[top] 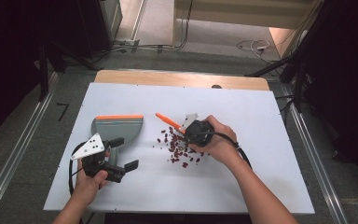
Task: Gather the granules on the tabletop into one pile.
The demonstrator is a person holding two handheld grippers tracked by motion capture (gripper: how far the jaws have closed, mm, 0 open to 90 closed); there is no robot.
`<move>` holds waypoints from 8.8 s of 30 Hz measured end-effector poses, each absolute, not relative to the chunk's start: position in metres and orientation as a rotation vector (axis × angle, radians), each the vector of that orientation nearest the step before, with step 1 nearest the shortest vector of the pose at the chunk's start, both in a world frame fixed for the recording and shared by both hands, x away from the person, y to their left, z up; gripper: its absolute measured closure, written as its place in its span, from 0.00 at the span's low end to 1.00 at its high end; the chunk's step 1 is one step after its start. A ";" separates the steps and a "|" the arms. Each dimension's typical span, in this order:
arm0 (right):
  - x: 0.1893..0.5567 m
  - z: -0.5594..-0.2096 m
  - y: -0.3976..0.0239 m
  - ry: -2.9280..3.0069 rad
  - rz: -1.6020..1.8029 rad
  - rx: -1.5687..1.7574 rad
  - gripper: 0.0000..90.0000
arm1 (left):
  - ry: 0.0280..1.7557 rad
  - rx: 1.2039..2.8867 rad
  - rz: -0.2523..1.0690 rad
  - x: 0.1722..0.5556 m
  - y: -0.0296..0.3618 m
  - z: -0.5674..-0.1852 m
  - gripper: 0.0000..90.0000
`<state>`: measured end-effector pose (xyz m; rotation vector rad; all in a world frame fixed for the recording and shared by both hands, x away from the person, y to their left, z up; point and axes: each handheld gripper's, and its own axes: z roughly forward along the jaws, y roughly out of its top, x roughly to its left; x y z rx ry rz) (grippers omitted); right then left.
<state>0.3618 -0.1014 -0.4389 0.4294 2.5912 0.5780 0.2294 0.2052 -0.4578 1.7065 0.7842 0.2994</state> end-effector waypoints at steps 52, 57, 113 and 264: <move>0.349 -0.456 -0.061 2.686 0.468 0.080 0.75 | 0.792 1.694 0.305 0.228 0.209 -0.458 0.00; 0.348 -0.454 -0.063 2.682 0.473 0.072 0.75 | 0.792 1.692 0.311 0.228 0.210 -0.457 0.00; 0.372 -0.462 -0.038 2.896 0.947 1.296 0.76 | 0.818 1.671 0.337 0.227 0.222 -0.456 0.00; 0.336 -0.446 -0.132 3.073 0.700 0.447 0.76 | 0.830 1.686 0.334 0.228 0.215 -0.459 0.00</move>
